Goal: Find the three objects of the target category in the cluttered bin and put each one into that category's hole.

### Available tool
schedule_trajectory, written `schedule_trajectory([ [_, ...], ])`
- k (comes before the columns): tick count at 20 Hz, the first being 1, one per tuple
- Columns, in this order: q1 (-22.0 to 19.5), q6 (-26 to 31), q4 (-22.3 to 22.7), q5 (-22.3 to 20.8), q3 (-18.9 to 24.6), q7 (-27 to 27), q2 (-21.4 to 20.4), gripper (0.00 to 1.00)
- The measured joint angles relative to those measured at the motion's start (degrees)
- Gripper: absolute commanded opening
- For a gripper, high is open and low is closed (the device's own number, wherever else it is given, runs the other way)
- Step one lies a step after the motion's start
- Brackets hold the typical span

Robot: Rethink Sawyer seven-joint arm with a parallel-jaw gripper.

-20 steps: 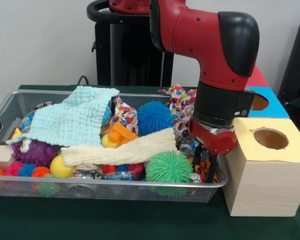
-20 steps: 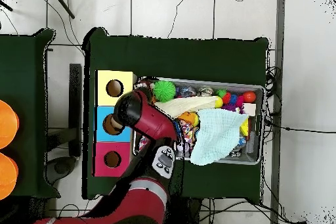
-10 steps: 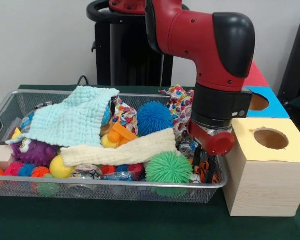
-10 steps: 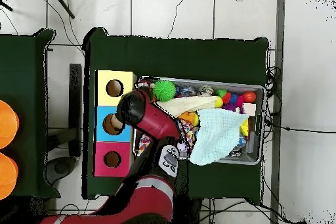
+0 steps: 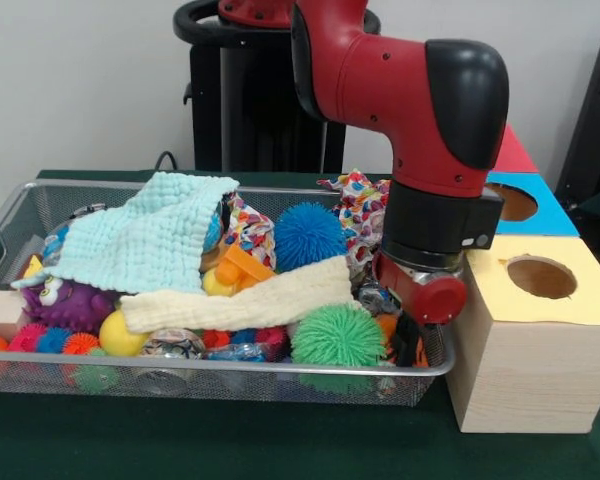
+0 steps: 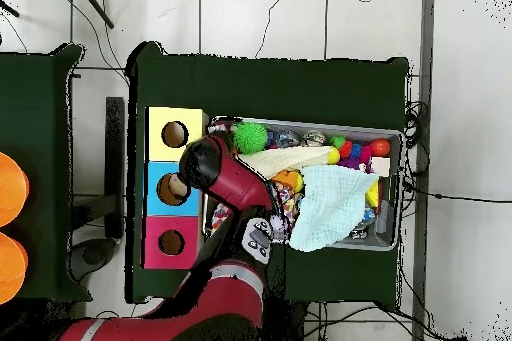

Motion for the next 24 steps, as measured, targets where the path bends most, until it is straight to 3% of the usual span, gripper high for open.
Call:
schedule_trajectory([
  [16, 1.07, -0.85, 0.12, 0.32, -0.96, 0.01, 0.36, 0.0],
  [24, 4.43, 2.25, 0.29, 0.58, -4.92, 0.01, -1.23, 0.0],
])
